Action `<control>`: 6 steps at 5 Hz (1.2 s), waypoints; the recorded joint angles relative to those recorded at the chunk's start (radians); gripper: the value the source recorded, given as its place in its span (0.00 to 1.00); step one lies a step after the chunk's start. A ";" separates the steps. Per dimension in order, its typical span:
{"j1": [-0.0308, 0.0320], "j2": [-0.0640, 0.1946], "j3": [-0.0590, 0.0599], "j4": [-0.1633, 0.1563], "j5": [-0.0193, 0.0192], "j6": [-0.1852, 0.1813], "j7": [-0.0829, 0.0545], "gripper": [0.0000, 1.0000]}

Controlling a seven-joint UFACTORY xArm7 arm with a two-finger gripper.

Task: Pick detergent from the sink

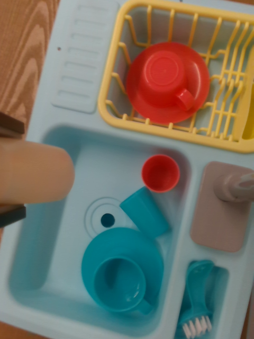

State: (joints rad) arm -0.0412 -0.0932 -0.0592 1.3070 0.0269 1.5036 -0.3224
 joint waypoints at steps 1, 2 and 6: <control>0.0000 -0.008 0.000 0.023 -0.0010 0.031 0.001 1.00; 0.0000 -0.008 0.000 0.023 -0.0010 0.031 0.001 1.00; 0.0001 -0.021 0.000 0.058 -0.0024 0.078 0.004 1.00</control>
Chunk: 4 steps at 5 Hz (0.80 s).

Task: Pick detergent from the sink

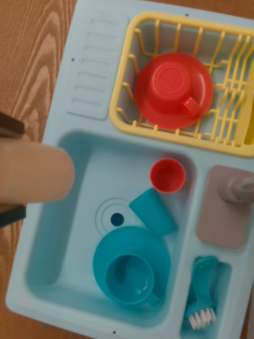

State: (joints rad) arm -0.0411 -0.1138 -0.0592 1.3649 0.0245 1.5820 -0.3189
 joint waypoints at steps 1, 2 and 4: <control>0.0000 -0.004 0.000 0.011 -0.0005 0.015 0.001 1.00; 0.0000 -0.004 0.000 0.011 -0.0005 0.015 0.001 1.00; 0.0000 -0.006 0.000 0.016 -0.0007 0.022 0.001 1.00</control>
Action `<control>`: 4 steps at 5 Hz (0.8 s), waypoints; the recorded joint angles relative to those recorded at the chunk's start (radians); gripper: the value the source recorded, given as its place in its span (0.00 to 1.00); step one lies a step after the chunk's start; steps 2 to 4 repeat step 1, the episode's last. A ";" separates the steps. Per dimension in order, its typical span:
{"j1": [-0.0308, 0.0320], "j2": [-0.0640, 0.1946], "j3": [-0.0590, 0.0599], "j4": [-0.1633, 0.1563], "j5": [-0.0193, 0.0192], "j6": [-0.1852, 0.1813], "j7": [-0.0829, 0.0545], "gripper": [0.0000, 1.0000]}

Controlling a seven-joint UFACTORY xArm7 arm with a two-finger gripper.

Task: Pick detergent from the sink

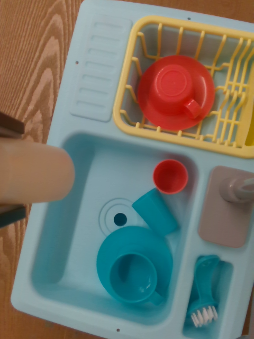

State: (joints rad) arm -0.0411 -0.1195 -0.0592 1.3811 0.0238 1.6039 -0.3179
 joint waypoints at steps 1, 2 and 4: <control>0.0000 0.000 0.000 0.001 0.0000 0.001 0.000 1.00; 0.0000 0.000 0.000 0.001 0.0000 0.001 0.000 1.00; 0.0000 0.000 0.000 0.001 0.0000 0.001 0.000 1.00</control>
